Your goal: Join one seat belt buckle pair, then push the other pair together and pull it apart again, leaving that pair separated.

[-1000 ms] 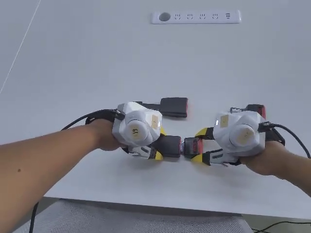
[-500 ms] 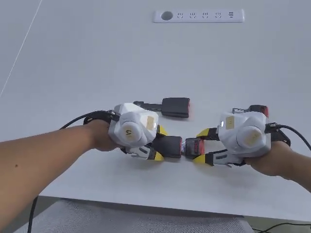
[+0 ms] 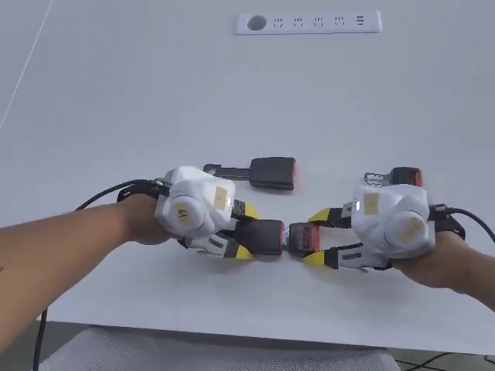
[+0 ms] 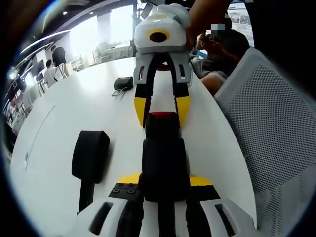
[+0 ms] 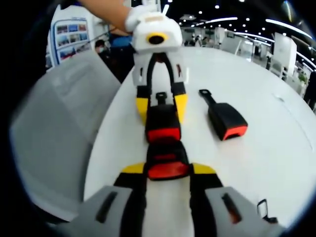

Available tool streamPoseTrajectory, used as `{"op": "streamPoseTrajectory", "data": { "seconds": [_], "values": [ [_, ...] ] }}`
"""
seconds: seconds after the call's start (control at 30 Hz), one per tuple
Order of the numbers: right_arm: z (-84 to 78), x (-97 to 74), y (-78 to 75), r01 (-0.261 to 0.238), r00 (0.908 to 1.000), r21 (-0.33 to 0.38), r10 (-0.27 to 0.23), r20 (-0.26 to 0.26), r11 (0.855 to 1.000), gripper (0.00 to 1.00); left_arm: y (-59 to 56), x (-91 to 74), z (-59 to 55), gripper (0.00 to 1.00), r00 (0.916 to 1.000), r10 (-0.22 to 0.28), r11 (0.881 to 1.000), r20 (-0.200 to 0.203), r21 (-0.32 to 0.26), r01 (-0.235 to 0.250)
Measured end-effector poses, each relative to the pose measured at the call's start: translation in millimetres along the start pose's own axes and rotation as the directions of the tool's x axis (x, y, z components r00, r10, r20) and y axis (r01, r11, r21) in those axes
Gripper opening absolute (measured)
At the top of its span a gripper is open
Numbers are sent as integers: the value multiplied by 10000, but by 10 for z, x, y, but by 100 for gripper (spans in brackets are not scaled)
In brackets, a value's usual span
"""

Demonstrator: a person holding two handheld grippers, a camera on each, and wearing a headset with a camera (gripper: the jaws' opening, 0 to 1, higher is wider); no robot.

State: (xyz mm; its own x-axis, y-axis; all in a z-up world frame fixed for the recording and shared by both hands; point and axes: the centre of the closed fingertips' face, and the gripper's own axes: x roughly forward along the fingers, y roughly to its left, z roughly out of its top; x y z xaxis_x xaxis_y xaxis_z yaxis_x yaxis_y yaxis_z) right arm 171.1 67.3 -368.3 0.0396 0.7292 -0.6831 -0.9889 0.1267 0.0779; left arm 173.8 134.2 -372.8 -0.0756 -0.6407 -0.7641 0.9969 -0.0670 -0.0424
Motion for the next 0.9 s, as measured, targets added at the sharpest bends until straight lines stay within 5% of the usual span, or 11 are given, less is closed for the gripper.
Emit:
{"op": "streamPoseTrajectory", "data": {
  "seconds": [0.9],
  "values": [
    [-3, -3, 26, 122, 9998, -198, -118, 170, 9997, 32, -12, -4, 11, 33, 9994, -226, 9997, 246, 51, 225]
  ]
}}
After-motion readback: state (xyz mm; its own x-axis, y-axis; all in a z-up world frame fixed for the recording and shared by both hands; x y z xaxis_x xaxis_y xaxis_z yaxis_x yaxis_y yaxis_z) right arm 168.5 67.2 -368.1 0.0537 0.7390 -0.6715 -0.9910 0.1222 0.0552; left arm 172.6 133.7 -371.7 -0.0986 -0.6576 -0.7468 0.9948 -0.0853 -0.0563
